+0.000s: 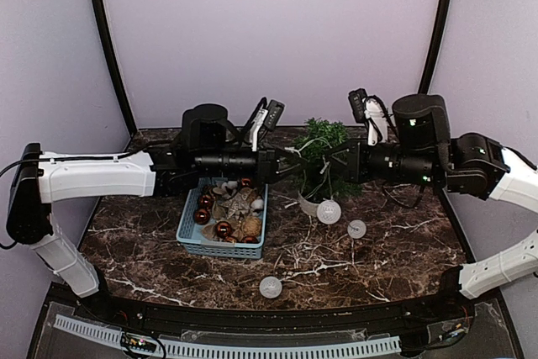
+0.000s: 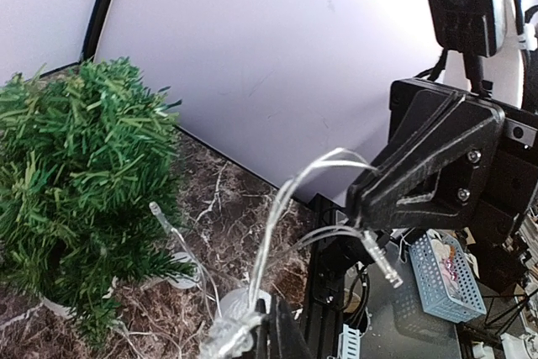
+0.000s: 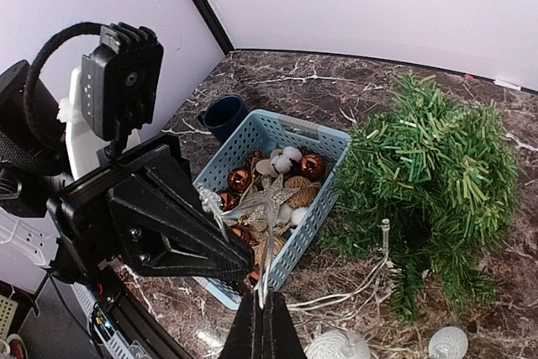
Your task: Decorate the small christmas tree
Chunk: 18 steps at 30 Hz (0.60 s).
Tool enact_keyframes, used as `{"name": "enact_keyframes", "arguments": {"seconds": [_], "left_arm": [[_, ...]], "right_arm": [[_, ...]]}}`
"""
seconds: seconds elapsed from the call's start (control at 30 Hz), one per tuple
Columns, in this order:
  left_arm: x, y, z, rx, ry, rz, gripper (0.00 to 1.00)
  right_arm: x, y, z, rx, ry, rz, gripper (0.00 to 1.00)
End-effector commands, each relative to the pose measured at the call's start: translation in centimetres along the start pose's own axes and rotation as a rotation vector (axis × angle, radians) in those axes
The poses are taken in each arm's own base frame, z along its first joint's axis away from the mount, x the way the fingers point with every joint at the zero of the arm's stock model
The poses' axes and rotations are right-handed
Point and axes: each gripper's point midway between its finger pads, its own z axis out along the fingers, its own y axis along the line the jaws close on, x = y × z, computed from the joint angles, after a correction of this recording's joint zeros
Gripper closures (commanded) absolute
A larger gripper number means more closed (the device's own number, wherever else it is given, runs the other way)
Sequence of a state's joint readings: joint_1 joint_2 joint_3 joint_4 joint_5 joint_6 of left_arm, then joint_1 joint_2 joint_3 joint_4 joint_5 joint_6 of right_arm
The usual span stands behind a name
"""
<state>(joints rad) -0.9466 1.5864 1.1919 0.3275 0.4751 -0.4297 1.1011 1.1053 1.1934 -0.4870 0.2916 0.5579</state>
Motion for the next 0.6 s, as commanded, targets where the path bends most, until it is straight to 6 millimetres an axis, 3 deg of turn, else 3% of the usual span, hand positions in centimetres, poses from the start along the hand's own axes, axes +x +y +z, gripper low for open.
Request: {"name": "enact_keyframes", "arguments": {"seconds": [0.0,0.17,0.27,0.4,0.5,0.57], "left_arm": [[-1.7,-0.3,-1.3,-0.036,-0.088,-0.011,1.0],[-1.9,0.6,-2.3,-0.109,-0.113,-0.042,1.0],[-1.9,0.8,-2.5,-0.125,-0.118,-0.054,1.0],[-2.0,0.8,-2.8,-0.134,-0.12,-0.064,1.0],[-2.1,0.5,-2.9,-0.126,-0.119,-0.063,1.0],[-2.1,0.3,-3.0,-0.116,-0.113,-0.058,1.0]], "right_arm": [[-0.8,-0.5,-0.6,-0.015,-0.076,0.041,0.95],[0.5,-3.1,-0.9,0.034,-0.12,0.086,0.49],[2.3,-4.9,-1.3,0.036,-0.162,0.119,0.3],[4.7,-7.5,-1.6,0.063,-0.196,0.17,0.22],[7.2,-9.3,-0.9,0.097,-0.166,0.2,0.24],[8.8,-9.1,-0.1,0.064,-0.132,0.193,0.27]]}}
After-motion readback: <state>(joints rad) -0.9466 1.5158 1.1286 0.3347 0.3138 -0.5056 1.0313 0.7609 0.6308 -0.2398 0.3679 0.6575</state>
